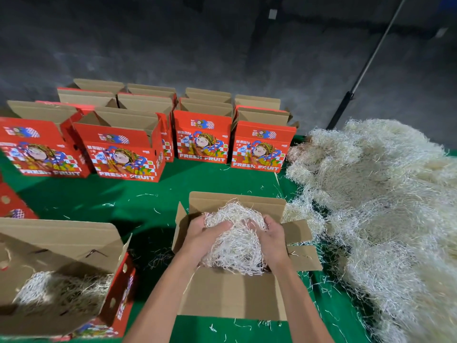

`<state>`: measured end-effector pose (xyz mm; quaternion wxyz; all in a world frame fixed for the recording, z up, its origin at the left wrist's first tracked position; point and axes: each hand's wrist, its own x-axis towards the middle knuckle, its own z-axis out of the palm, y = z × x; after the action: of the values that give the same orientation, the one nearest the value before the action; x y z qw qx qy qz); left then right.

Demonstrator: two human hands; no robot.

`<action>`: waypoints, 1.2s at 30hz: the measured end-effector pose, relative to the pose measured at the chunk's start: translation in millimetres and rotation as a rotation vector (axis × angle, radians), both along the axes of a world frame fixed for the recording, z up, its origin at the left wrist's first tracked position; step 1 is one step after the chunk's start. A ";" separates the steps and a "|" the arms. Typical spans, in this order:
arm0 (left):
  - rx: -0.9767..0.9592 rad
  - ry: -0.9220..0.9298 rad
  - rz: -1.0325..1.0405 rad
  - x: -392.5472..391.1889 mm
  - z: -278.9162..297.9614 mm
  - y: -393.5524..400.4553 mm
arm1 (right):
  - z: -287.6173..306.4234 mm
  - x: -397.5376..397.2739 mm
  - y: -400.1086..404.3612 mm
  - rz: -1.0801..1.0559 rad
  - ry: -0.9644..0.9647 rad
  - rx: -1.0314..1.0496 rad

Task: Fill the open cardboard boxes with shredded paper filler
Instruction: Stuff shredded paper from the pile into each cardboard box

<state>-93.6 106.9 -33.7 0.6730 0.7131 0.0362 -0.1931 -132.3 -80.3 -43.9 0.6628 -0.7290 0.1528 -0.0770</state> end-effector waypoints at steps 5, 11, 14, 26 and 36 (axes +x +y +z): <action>-0.010 0.056 0.185 7.4 -5.9 7.5 | -8.3 6.0 -22.1 -0.243 0.022 -0.027; 0.031 0.007 0.362 12.9 -19.4 3.9 | -15.9 11.0 -41.0 -0.353 0.079 -0.177; 0.027 -0.007 0.462 15.5 -20.0 0.5 | -15.1 8.6 -41.6 -0.441 0.066 -0.247; 0.039 0.001 0.301 17.7 -25.3 25.5 | -4.5 -9.4 -37.5 -0.212 0.048 -0.404; 0.414 -0.397 0.264 12.7 -10.8 30.0 | -3.2 -12.5 -41.8 -0.199 0.110 -0.571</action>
<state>-80.9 136.8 -44.5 0.5268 0.8478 0.0349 0.0501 -144.7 -122.2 -47.1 0.4112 -0.8702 0.2315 -0.1417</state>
